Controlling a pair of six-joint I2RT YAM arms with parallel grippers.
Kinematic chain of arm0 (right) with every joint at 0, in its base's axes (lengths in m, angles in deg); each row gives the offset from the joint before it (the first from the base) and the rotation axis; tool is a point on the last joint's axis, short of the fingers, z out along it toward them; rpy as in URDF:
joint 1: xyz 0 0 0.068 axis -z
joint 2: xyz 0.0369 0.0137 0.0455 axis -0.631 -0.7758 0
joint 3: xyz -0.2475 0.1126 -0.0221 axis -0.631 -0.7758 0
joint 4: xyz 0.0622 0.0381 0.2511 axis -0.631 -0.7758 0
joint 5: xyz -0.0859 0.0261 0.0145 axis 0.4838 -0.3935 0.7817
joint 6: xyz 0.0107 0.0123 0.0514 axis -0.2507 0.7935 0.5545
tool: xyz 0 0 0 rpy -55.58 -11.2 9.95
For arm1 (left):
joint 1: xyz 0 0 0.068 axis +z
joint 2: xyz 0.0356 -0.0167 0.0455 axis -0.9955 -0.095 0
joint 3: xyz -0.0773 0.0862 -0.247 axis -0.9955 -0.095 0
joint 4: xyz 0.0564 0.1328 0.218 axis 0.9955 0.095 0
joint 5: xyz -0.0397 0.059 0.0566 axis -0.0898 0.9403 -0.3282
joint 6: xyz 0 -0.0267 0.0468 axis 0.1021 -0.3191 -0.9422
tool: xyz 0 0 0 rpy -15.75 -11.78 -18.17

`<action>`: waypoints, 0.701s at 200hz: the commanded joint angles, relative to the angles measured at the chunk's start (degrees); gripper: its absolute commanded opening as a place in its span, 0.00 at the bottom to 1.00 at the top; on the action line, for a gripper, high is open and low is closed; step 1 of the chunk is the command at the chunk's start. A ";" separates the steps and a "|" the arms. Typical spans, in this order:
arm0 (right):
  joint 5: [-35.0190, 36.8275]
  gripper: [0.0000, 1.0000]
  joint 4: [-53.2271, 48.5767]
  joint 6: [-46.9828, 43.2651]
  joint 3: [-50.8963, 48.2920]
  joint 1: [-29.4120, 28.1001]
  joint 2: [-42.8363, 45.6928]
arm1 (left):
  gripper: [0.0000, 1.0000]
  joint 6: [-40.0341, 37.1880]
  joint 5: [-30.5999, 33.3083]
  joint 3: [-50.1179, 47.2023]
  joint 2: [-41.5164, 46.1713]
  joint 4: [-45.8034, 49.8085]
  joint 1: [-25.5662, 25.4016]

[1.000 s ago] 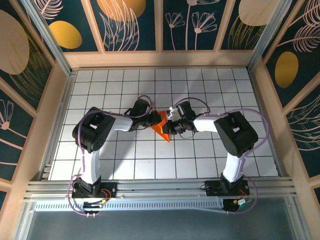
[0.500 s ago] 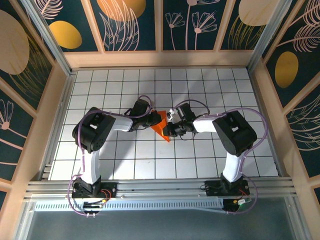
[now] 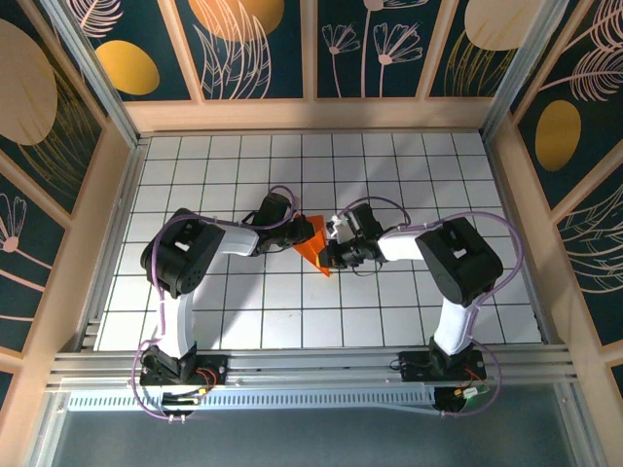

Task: Fold a paper plane with a square sheet of paper (fold left side to right side)
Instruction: Fourth fold the wing at the center of the table.

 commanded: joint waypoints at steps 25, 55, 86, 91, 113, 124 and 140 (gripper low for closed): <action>-2.45 0.00 -1.53 1.94 -4.48 -1.11 2.83 | 0.00 -0.41 3.07 -1.87 -0.95 5.71 -0.03; -3.24 0.00 0.41 3.35 -4.97 -0.68 5.65 | 0.00 -0.24 2.31 -3.56 -0.01 3.46 -0.03; -5.21 0.00 3.45 5.52 -5.21 1.16 9.50 | 0.00 1.59 1.16 -6.88 1.26 -0.77 0.02; -5.53 0.00 3.84 5.80 -5.12 1.37 9.70 | 0.00 2.00 0.93 -7.48 1.50 -1.57 -0.03; -5.75 0.00 3.69 6.04 -4.03 1.25 8.79 | 0.00 2.70 0.77 -9.23 2.17 -3.43 -0.03; -5.57 0.00 3.77 6.25 -3.69 0.99 7.51 | 0.00 2.68 1.10 -9.60 2.37 -3.50 -0.03; -5.44 0.00 4.66 7.04 -3.31 0.18 5.57 | 0.00 2.65 1.15 -9.79 2.46 -3.60 -0.03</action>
